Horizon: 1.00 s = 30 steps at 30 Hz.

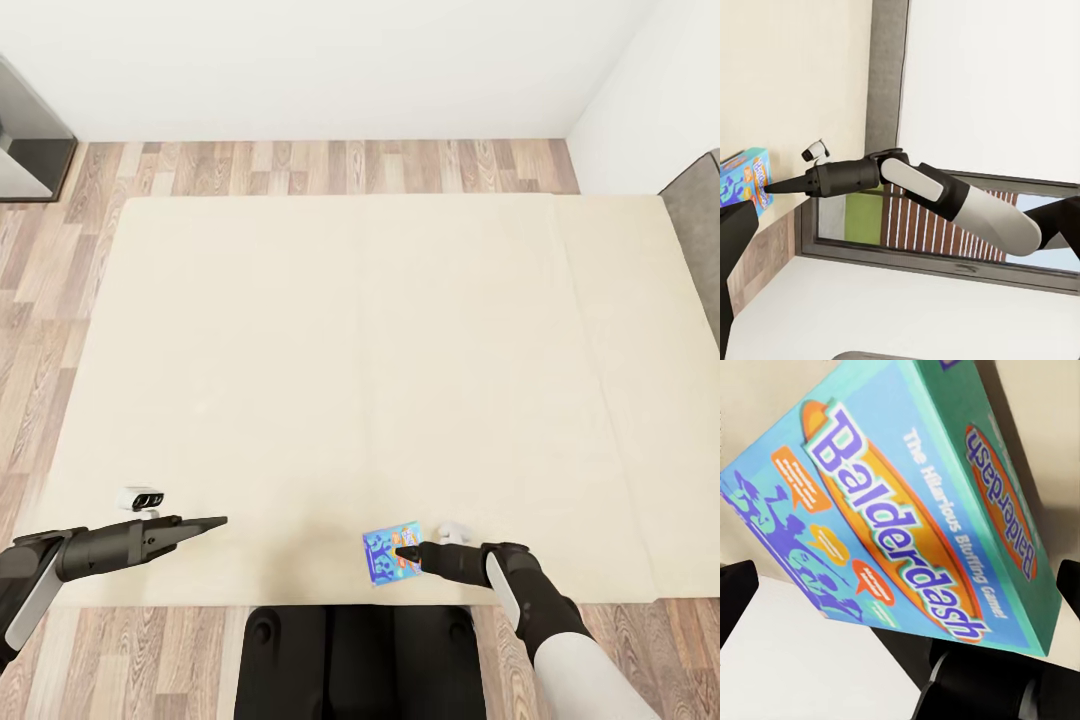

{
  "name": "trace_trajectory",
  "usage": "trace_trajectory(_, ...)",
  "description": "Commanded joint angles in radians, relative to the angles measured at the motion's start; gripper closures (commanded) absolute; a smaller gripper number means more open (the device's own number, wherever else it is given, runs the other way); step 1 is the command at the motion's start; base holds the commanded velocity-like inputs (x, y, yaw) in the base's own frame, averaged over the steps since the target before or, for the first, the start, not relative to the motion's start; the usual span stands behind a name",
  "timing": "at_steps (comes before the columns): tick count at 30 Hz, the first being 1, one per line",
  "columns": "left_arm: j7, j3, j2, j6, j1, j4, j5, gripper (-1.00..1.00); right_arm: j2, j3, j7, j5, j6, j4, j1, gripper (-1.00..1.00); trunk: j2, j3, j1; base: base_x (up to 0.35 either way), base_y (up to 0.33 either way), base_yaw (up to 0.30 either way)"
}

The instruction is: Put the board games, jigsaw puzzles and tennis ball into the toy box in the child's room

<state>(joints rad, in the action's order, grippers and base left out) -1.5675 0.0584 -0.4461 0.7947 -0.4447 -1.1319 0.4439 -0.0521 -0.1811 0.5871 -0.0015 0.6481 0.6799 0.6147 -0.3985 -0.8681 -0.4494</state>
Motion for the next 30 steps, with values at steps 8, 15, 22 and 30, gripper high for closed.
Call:
trace_trajectory(8,-0.003,0.0,-0.002,0.011,0.0,0.0,0.0,-1.0,-0.002,-0.005,0.004,0.0,0.008,-0.01,0.0,-1.0,-0.002,-0.001,-0.001,0.0,0.0,0.0)
trace_trajectory(15,-0.003,0.0,-0.002,0.011,0.0,0.0,0.0,-1.0,-0.003,-0.004,0.004,0.0,0.009,-0.033,0.0,-1.0,-0.002,-0.001,-0.001,0.0,0.0,0.0)
trace_trajectory(22,-0.003,0.0,-0.003,0.011,0.0,0.001,0.001,-1.0,-0.015,0.022,0.004,-0.002,0.011,-0.038,0.0,-1.0,-0.002,-0.001,-0.001,0.0,0.0,0.0)
trace_trajectory(30,-0.003,0.001,-0.004,0.011,0.0,0.001,0.001,-1.0,-0.032,0.047,0.006,-0.003,0.013,-0.039,0.0,-1.0,-0.002,-0.001,-0.001,0.0,0.0,0.0)
